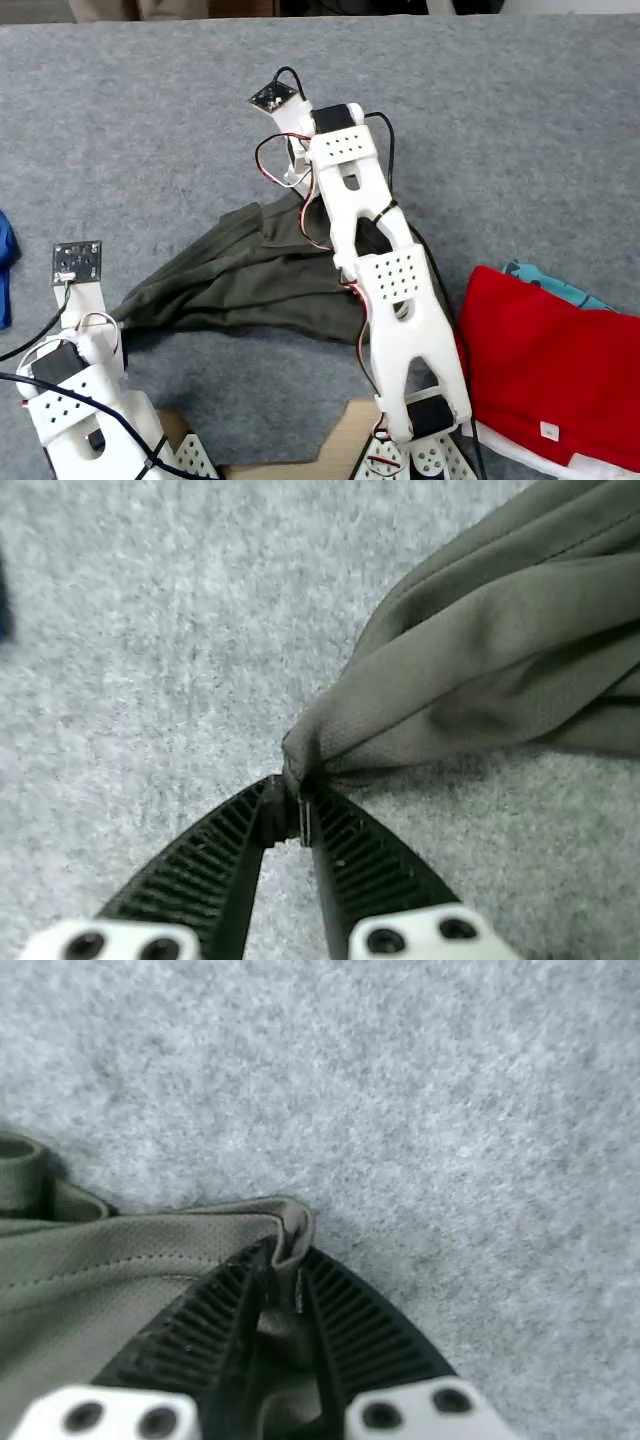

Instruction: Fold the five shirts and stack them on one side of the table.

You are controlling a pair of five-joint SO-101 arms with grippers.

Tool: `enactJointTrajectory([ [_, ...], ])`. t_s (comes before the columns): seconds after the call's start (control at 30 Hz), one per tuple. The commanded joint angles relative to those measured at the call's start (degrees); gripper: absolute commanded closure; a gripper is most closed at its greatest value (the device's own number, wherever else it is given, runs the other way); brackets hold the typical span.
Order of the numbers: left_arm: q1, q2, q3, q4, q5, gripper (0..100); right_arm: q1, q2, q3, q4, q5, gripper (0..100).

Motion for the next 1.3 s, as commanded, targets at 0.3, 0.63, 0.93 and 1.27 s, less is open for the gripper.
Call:
enactJointTrajectory([
  [0.3,0.4,-0.6,-2.8,-7.2,12.9,98,-0.5,-6.5,-23.3,10.5,-0.6,99.5],
  [0.63,2.5,-0.1,-27.0,-9.6,25.5,98,3.9,-34.5,-28.6,13.6,-1.4,99.5],
  [0.93,6.6,3.3,-53.7,-1.8,32.9,98,12.1,-65.2,-26.9,13.6,-1.1,99.5],
  [1.27,9.9,21.8,-100.8,18.5,39.1,98,20.1,-91.5,-10.7,9.1,2.7,99.5],
])
